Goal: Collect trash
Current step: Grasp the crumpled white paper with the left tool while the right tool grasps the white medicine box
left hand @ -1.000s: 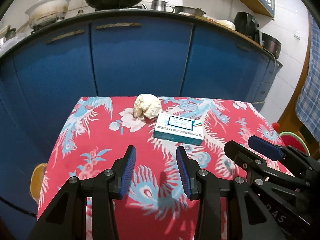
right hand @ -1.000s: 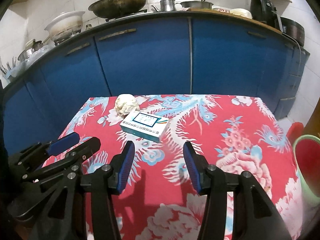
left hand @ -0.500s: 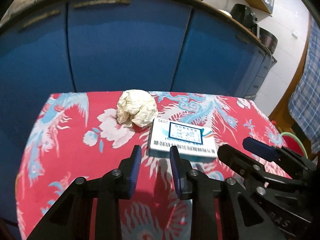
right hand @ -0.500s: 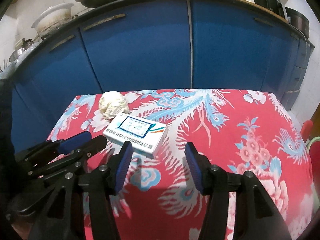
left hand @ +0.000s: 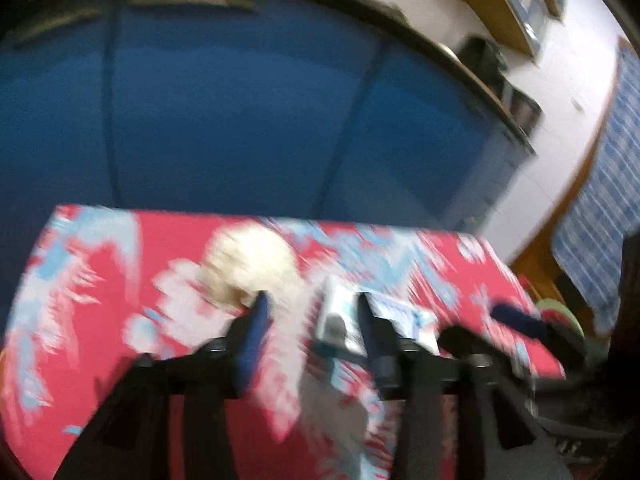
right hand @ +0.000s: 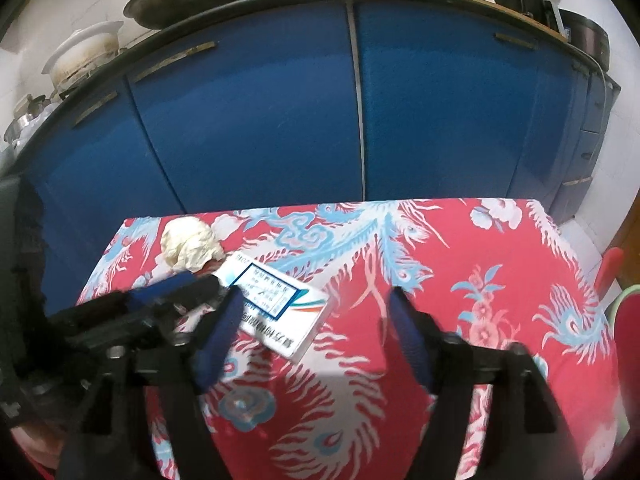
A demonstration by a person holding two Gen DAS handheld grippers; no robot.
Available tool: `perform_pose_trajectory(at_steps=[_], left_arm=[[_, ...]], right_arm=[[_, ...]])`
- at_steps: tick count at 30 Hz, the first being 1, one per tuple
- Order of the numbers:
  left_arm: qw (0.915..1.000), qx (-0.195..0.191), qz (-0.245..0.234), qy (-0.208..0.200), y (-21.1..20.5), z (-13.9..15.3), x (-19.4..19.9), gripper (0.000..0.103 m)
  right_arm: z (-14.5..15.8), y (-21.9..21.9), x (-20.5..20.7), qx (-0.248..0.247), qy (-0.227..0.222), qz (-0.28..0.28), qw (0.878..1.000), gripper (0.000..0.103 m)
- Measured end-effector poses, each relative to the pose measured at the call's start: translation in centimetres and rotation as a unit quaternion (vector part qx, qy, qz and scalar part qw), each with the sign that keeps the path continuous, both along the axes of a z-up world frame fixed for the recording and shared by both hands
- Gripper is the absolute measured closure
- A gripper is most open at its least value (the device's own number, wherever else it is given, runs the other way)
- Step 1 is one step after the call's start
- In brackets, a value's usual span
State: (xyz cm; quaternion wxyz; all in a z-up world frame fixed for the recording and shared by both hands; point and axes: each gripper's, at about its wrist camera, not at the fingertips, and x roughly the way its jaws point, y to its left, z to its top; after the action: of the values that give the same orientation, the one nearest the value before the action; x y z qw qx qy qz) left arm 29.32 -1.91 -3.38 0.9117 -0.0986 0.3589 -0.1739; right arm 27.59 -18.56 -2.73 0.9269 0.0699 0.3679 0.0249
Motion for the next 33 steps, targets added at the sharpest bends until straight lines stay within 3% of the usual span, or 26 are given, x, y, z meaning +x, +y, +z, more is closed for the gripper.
perform_pose_trajectory(at_steps=[2,5,11,12,13,14,15,17,25,33], left_arm=[[0.9998,-0.004,0.017,-0.011,1.0,0.6,0.4,0.037],[0.9991,0.039,0.017,0.000,0.8,0.2,1.9,0.037],[0.9986,0.032,-0.001,0.041,0.2,-1.6,4.4,0.038],[0.9986,0.025,-0.004,0.046,0.2,-1.8,4.5,0.041],[0.9984,0.019,-0.004,0.053,0.3,-2.0,4.8,0.054],[0.9982,0.018,-0.003,0.058,0.3,-2.3,4.9,0.062],[0.9980,0.016,-0.002,0.061,0.1,-2.4,4.8,0.063],[0.9977,0.018,-0.010,0.065,-0.2,-2.6,4.5,0.071],[0.9962,0.068,-0.010,0.053,-1.3,-2.1,2.2,0.076],[0.9963,0.082,-0.001,0.027,-1.0,0.2,-0.8,0.075]], right_arm=[[-0.4,0.2,0.2,0.006,0.001,0.011,1.000,0.008],[-1.2,1.1,1.1,0.018,0.023,0.035,0.999,0.002],[-3.3,2.8,3.8,0.004,0.069,0.057,0.996,0.001],[-3.3,3.0,4.0,-0.003,0.068,0.055,0.996,0.001],[-3.3,3.2,4.3,-0.012,0.069,0.051,0.996,0.001],[-3.3,3.3,4.5,-0.020,0.071,0.049,0.996,0.002],[-3.4,3.5,4.8,-0.034,0.076,0.043,0.996,0.007],[-3.3,4.3,5.0,-0.081,0.073,0.034,0.993,0.031],[-3.4,4.5,4.2,-0.091,0.064,0.034,0.993,0.038],[-0.7,4.3,1.2,-0.093,0.034,0.021,0.995,0.039]])
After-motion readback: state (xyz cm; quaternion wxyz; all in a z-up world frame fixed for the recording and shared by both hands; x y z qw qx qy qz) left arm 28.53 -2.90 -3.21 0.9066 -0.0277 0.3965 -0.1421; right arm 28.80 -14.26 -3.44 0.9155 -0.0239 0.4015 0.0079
